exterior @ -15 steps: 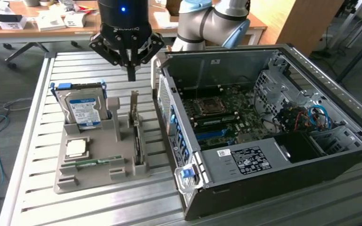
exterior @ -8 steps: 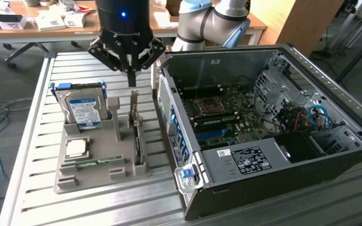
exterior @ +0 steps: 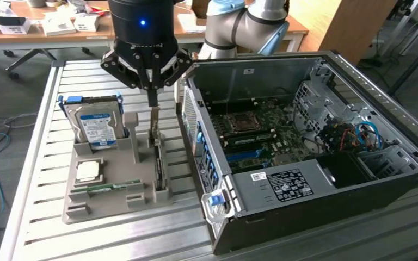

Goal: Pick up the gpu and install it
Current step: 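Reach for the gpu, then pick up the gpu and move the gpu toward the slot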

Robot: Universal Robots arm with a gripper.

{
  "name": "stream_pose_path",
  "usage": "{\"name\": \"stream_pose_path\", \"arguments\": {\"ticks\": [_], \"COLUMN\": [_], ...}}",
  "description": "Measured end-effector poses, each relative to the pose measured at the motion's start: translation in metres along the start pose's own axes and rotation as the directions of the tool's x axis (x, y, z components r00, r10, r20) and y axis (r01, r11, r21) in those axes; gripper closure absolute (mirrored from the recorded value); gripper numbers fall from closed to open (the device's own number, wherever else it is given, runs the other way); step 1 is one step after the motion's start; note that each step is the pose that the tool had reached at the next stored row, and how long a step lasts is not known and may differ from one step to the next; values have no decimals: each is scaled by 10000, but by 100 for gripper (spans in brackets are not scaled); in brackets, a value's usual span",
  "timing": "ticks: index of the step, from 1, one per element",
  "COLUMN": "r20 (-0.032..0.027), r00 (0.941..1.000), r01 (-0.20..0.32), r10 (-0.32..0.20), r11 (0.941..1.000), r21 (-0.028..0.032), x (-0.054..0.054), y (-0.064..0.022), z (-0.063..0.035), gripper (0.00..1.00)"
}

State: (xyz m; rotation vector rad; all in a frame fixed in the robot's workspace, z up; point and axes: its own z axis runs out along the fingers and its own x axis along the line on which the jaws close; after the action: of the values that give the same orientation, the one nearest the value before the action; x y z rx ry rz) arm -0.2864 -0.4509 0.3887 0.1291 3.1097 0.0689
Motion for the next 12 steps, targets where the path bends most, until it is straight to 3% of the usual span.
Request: {"name": "stream_pose_path", "arguments": {"ticks": [12], "r20": [1], "r00": [10000], "r01": [0], "r10": [0], "r11": [10000], "r21": [0], "x": [-1], "y": [-16], "z": [-1], "gripper": [89]}}
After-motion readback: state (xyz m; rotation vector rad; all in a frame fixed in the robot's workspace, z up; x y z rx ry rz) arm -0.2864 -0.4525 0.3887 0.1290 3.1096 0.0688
